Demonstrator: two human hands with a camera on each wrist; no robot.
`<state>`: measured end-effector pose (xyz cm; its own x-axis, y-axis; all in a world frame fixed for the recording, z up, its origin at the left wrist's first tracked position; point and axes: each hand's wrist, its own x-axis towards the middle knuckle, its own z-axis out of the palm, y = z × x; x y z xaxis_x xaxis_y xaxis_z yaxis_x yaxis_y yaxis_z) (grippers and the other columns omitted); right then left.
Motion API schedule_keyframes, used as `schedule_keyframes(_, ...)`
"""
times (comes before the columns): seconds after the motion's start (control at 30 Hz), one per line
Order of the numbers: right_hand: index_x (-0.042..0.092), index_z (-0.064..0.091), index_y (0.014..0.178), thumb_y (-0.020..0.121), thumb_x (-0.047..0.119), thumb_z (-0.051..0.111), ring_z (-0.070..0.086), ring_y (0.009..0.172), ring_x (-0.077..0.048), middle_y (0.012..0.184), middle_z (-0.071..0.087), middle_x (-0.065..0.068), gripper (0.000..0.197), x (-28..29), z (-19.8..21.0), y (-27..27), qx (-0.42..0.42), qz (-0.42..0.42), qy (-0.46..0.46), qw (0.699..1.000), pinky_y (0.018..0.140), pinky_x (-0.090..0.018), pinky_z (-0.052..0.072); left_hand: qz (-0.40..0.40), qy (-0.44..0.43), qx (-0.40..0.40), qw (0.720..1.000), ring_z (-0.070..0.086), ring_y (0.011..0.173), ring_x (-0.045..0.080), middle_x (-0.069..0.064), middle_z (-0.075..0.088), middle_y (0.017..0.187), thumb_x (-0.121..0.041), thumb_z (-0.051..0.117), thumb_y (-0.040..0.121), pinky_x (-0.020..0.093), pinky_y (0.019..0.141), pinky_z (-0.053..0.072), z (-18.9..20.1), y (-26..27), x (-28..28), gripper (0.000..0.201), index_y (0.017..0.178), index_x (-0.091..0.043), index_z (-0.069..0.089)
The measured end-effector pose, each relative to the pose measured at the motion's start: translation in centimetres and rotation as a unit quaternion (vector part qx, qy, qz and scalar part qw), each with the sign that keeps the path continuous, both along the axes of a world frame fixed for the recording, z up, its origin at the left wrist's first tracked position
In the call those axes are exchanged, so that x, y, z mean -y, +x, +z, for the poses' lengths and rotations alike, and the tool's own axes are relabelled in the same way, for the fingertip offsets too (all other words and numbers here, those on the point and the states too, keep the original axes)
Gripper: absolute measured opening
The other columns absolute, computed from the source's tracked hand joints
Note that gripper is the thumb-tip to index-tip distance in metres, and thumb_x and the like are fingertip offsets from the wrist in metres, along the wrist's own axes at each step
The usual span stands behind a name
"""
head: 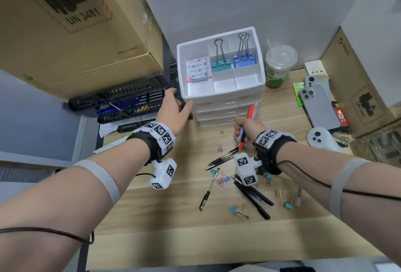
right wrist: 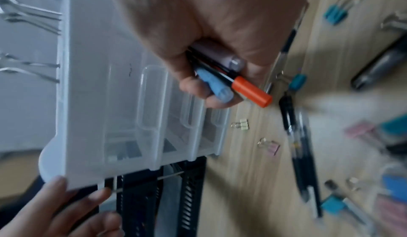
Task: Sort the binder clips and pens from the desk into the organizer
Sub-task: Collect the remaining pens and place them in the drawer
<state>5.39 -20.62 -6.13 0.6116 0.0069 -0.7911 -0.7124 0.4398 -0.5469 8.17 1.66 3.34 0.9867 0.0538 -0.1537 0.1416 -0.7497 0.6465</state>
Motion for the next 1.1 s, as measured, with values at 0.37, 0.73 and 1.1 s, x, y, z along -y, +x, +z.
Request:
schedule_keyframes(0.37, 0.021, 0.033, 0.064, 0.088, 0.003, 0.052, 0.03, 0.032, -0.011, 0.041, 0.033, 0.007, 0.036, -3.6, -0.6, 1.5, -0.051, -0.154, 0.18, 0.97, 0.04, -0.021, 0.031, -0.076, 0.042, 0.099, 0.991, 0.053, 0.127, 0.023, 0.002, 0.043, 0.151, -0.028, 0.048, 0.1, 0.044, 0.105, 0.047, 0.8, 1.5, -0.1, 0.06, 0.154, -0.027, 0.022)
schedule_keyframes(0.73, 0.02, 0.042, 0.069, 0.089, 0.006, 0.059, 0.032, 0.037, -0.01, 0.048, 0.036, 0.007, 0.029, -3.1, -1.2, -2.0, -0.05, -0.145, 0.171, 0.973, 0.042, -0.023, 0.032, -0.096, 0.062, 0.114, 0.987, 0.044, 0.138, 0.019, -0.001, 0.037, 0.158, -0.028, 0.051, 0.101, 0.029, 0.105, 0.037, 0.7, 1.6, -0.5, 0.058, 0.154, -0.022, 0.028)
schedule_keyframes(1.1, 0.009, 0.056, 0.082, 0.087, 0.025, 0.068, 0.048, 0.046, -0.021, 0.057, 0.052, -0.002, 0.02, 2.0, -2.2, -8.5, 0.029, 0.22, -0.121, 0.968, 0.047, -0.031, 0.044, -0.112, 0.08, 0.12, 0.983, 0.048, 0.131, 0.025, 0.006, 0.043, 0.152, -0.024, 0.047, 0.102, 0.035, 0.105, 0.039, 1.0, 1.3, -0.1, 0.054, 0.153, -0.019, 0.029)
